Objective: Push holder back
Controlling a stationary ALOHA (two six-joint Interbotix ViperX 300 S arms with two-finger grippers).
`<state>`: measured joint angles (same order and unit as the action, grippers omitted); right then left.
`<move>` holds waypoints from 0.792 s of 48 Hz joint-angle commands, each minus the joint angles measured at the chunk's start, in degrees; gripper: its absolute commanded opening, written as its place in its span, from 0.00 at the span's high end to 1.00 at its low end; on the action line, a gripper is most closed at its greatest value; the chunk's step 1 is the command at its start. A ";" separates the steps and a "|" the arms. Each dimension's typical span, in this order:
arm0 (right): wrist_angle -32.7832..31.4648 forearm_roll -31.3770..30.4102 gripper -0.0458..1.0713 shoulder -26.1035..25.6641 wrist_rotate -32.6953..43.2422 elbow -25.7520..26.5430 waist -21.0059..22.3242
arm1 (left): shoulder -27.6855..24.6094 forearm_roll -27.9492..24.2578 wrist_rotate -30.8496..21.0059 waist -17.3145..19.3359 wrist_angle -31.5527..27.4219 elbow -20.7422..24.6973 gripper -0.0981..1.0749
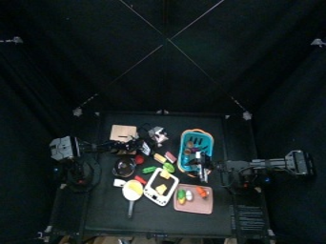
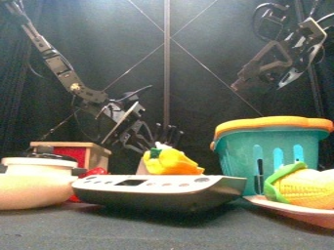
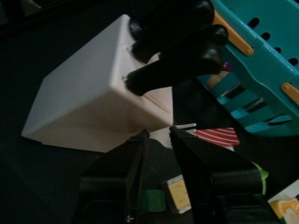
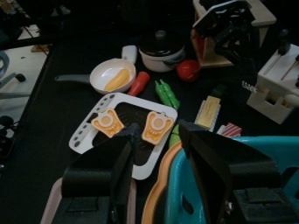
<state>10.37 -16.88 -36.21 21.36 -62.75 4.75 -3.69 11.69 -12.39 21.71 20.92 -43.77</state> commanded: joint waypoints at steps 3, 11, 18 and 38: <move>0.44 0.00 0.25 -0.26 0.18 0.53 0.18 | 3.16 0.09 0.09 0.00 0.00 -0.62 0.31; 0.44 0.00 0.25 -0.26 0.44 0.53 0.09 | 6.50 -0.09 0.18 -3.16 -0.09 -2.02 0.31; 0.35 0.00 0.25 -0.18 0.53 0.62 0.09 | 7.03 -1.14 0.35 -7.38 -0.09 -2.20 0.31; 0.35 0.00 0.25 -0.18 0.53 0.09 -0.18 | 6.24 -10.28 0.26 -18.02 -1.67 -0.09 0.30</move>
<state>10.37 -16.88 -36.12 21.80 -63.19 4.75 2.37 2.81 -12.22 5.54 19.86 -45.88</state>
